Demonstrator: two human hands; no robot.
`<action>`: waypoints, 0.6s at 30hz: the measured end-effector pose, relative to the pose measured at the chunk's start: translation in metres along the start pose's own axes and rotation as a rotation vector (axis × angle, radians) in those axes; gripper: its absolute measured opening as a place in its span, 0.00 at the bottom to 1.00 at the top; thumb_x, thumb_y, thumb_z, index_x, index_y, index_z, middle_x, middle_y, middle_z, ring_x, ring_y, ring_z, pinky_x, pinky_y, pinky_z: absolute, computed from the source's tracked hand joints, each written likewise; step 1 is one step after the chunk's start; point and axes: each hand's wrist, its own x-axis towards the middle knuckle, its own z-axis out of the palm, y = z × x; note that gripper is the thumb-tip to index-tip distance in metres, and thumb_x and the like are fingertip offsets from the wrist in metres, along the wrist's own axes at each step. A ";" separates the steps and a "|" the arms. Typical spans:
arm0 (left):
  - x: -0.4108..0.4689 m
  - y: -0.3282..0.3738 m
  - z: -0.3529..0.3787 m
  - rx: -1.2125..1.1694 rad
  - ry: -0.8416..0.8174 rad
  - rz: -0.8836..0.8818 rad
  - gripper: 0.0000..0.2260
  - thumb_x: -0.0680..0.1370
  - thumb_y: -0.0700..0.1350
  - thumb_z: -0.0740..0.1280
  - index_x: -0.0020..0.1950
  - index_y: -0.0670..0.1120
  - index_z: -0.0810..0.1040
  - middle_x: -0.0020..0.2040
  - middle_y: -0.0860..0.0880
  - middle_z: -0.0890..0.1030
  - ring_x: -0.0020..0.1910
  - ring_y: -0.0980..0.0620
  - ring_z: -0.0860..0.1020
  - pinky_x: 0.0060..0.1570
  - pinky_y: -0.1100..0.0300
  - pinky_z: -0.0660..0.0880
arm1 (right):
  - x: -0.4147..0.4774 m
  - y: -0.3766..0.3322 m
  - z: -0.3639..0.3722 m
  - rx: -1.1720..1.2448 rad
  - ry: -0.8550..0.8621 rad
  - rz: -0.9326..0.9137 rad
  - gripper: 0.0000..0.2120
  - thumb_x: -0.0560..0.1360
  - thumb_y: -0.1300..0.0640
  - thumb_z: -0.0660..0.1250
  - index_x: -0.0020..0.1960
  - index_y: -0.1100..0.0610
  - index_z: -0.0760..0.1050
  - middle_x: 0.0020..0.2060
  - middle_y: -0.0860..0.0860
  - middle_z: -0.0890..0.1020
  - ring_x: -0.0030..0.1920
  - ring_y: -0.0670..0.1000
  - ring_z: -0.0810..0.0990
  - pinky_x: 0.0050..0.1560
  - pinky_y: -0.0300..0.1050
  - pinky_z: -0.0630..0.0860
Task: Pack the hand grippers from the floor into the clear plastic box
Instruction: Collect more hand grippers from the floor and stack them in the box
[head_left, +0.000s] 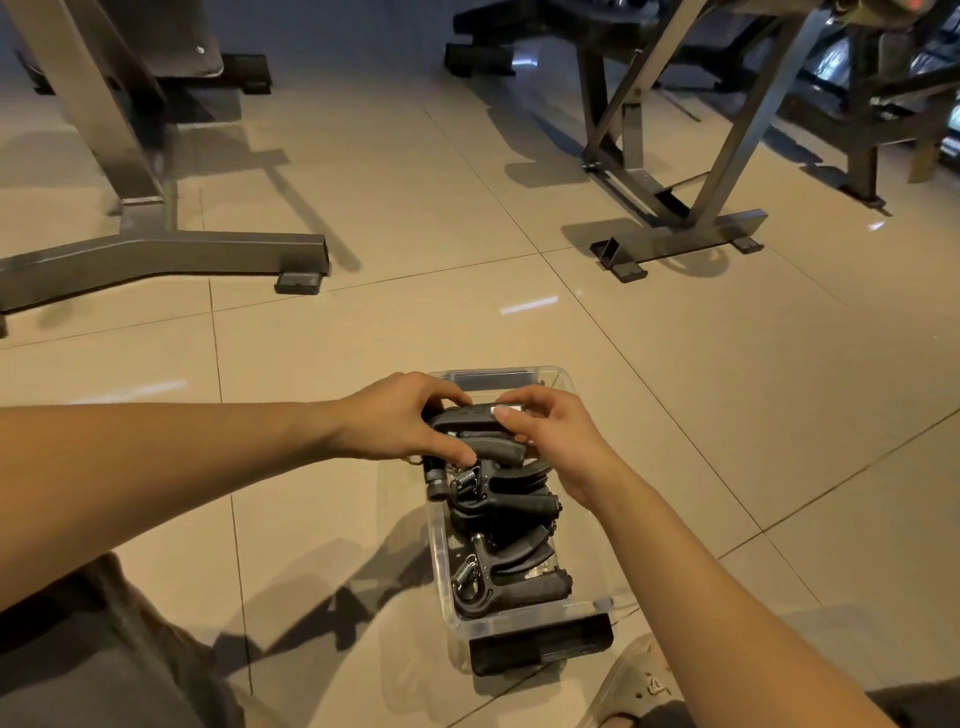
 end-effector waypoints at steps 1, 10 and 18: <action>0.000 0.000 -0.002 0.007 -0.007 -0.001 0.33 0.69 0.61 0.79 0.70 0.52 0.75 0.54 0.53 0.83 0.49 0.54 0.83 0.49 0.61 0.80 | 0.002 0.000 -0.004 0.024 0.021 0.027 0.06 0.77 0.60 0.73 0.53 0.58 0.82 0.43 0.54 0.84 0.38 0.50 0.84 0.37 0.44 0.79; -0.016 -0.001 0.001 0.547 0.236 0.364 0.26 0.76 0.62 0.69 0.71 0.53 0.76 0.67 0.54 0.78 0.64 0.53 0.76 0.62 0.51 0.75 | 0.010 -0.001 -0.021 0.288 0.166 0.206 0.09 0.77 0.61 0.73 0.54 0.66 0.81 0.40 0.57 0.84 0.33 0.51 0.81 0.30 0.42 0.79; -0.016 0.012 -0.011 0.458 0.320 0.343 0.16 0.81 0.60 0.58 0.59 0.53 0.78 0.45 0.53 0.84 0.41 0.51 0.78 0.41 0.53 0.74 | 0.002 -0.022 -0.038 0.196 -0.016 0.244 0.22 0.82 0.43 0.63 0.60 0.61 0.80 0.50 0.58 0.84 0.50 0.60 0.86 0.51 0.58 0.84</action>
